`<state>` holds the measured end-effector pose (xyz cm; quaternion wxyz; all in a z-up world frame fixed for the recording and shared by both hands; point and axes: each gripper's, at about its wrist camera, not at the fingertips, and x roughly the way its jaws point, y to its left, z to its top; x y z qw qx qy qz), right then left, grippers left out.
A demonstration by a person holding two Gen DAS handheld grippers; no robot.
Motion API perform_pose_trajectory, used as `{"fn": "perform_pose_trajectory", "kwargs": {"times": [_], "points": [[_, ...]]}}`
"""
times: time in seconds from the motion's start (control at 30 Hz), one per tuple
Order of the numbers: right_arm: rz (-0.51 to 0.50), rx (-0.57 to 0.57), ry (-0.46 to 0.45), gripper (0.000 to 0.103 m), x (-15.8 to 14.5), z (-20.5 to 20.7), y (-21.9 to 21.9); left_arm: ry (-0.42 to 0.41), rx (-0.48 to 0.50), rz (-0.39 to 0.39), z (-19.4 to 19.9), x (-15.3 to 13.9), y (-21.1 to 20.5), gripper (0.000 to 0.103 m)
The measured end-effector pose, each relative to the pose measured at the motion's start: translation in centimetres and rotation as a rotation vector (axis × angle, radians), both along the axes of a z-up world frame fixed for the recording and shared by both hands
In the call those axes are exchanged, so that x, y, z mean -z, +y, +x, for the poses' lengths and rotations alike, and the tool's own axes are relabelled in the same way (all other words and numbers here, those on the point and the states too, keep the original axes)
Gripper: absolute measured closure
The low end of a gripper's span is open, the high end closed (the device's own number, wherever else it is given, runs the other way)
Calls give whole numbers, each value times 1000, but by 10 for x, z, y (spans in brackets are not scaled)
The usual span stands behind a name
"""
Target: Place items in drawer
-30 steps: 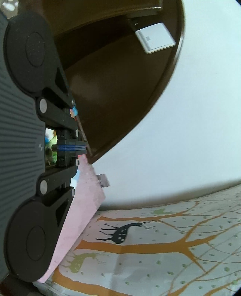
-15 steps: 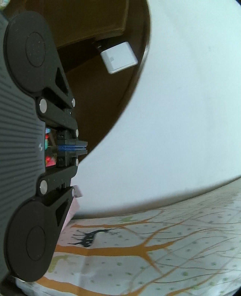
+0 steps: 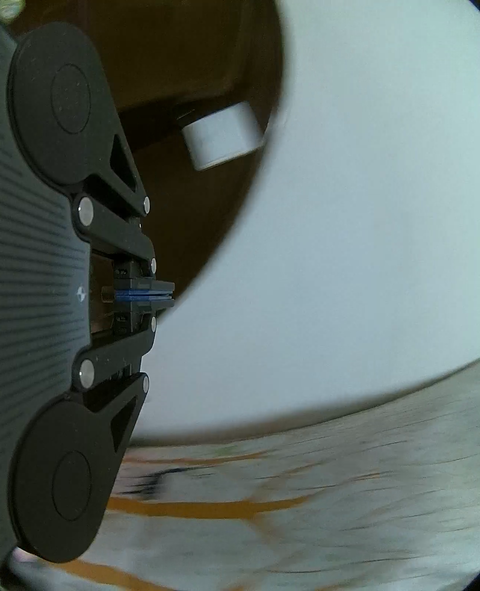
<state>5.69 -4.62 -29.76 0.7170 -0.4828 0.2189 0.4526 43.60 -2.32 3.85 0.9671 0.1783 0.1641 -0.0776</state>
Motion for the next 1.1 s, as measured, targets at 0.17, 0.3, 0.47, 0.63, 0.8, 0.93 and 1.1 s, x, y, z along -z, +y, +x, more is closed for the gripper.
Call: {"fn": "perform_pose_trajectory", "kwargs": {"times": [0.17,0.3,0.47,0.63,0.8,0.93,1.1], "points": [[-1,0,1,7,0,1,-1,194,4,83,3,86,1,103],[1,-2,-1,7,0,0,-1,232,-12,53,-4,106,9,103],[0,-2,1,6,-1,1,0,184,-9,32,-15,88,13,103],[-1,0,1,7,-1,1,0,100,8,16,-23,54,12,103],[-2,-2,1,7,-2,2,0,22,33,7,-33,17,4,103],[-2,3,2,7,-2,1,1,-22,46,5,-40,1,-1,103],[-3,2,3,7,-3,1,0,-30,53,3,-53,-3,-4,103]]}}
